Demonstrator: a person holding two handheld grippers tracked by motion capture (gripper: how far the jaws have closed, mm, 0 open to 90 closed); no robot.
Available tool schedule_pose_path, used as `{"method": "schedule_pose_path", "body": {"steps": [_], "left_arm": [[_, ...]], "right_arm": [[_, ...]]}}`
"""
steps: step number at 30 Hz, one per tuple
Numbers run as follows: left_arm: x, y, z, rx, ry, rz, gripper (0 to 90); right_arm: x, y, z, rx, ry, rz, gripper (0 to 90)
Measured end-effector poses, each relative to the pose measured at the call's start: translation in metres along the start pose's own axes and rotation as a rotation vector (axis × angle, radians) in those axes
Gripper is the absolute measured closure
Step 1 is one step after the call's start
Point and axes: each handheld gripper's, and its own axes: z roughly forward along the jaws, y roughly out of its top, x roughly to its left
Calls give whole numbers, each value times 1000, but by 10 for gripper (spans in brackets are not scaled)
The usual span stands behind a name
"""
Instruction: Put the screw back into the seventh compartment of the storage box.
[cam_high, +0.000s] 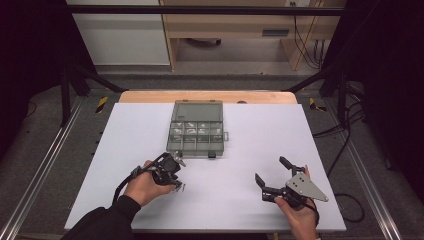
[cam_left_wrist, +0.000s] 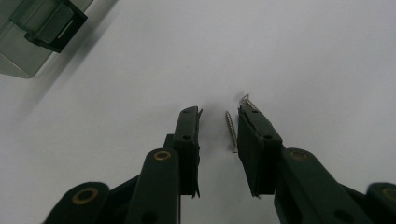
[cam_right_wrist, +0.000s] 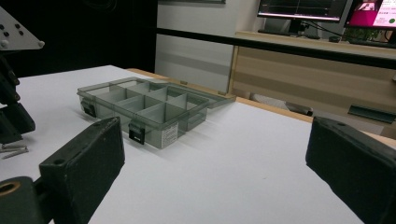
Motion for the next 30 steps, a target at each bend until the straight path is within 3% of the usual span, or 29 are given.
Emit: {"method": "schedule_pose_path", "body": {"steps": [30], "left_arm": [[-2,4,7,32,-23,-21,805]], "right_arm": [[0,0,0,3,2,1,45]]}}
